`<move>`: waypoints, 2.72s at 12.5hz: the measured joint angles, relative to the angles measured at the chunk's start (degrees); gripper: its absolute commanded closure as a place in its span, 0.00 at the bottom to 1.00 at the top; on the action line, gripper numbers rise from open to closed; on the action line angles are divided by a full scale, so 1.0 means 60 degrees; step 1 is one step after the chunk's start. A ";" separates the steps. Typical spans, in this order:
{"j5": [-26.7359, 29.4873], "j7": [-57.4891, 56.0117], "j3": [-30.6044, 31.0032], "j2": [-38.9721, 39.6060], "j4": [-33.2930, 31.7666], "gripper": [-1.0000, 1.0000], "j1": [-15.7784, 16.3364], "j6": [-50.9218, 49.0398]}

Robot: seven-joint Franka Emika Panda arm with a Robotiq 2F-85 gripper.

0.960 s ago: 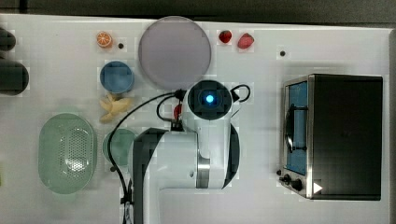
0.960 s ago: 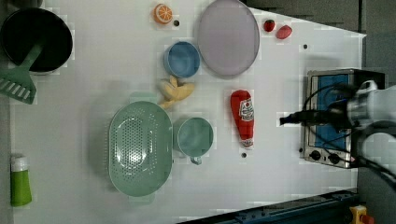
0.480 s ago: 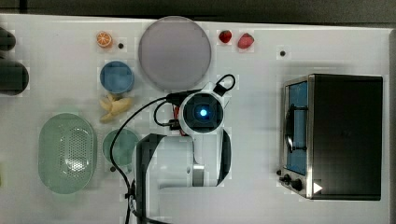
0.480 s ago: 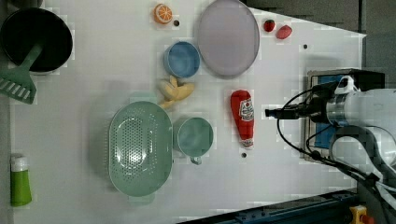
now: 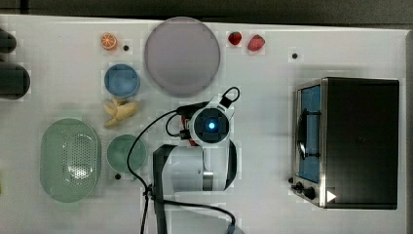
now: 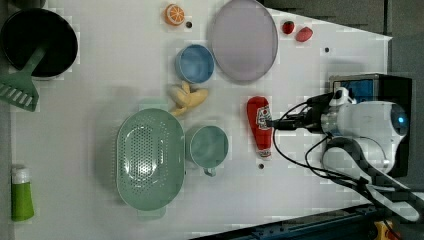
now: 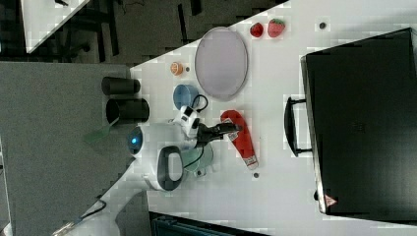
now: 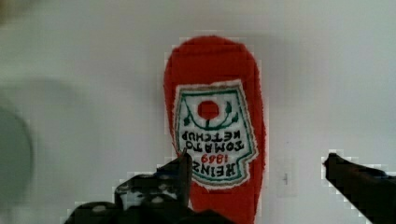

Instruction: Pick Ketchup from the table and place it in strainer.

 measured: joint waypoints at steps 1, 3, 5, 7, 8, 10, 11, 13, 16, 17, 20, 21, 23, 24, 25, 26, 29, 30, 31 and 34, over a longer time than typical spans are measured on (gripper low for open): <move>0.0020 -0.0019 -0.0003 0.0282 -0.0019 0.00 -0.0020 0.0075; 0.0030 -0.0037 -0.0007 0.0839 -0.0019 0.00 -0.0010 0.0541; 0.0021 -0.0075 -0.0008 0.1168 -0.0056 0.04 0.0030 0.0923; -0.0009 -0.0075 0.0030 0.1229 -0.0149 0.29 0.0030 0.1110; 0.0017 -0.0075 0.0068 0.1226 -0.0168 0.40 0.0006 0.1212; -0.0027 -0.0075 0.0027 0.1224 -0.0131 0.40 -0.0002 0.1240; 0.0020 -0.0075 -0.0014 0.1217 -0.0093 0.40 -0.0003 0.1240; 0.0007 -0.0079 0.0008 0.1061 -0.0149 0.40 -0.0092 0.1091; 0.0013 -0.0079 0.0098 0.0019 -0.0149 0.40 -0.0098 -0.0261; 0.0012 -0.0079 0.0125 -0.0648 -0.0168 0.40 -0.0075 -0.0867; 0.0060 0.0079 0.0296 -0.2835 0.0093 0.40 -0.0101 -0.2681; 0.0022 0.0233 0.0493 -0.3381 0.0354 0.40 -0.0157 -0.3283; 0.0022 0.0639 0.0997 -0.4029 0.0802 0.40 -0.0113 -0.3963; 0.0026 0.0993 0.1302 -0.4180 0.0970 0.40 -0.0052 -0.4229; 0.0056 0.1413 0.1710 -0.4268 0.1082 0.40 -0.0059 -0.4430; 0.0079 0.1884 0.2141 -0.4301 0.1119 0.40 -0.0026 -0.4537; 0.0237 0.3553 0.3482 -0.4003 0.1119 0.40 0.0167 -0.4649; 0.0232 0.4145 0.3962 -0.3902 0.1119 0.40 0.0213 -0.4583; 0.0251 0.4756 0.4424 -0.3780 0.1100 0.40 0.0247 -0.4486; 0.0261 0.6446 0.5561 -0.3136 0.1100 0.40 0.0401 -0.3422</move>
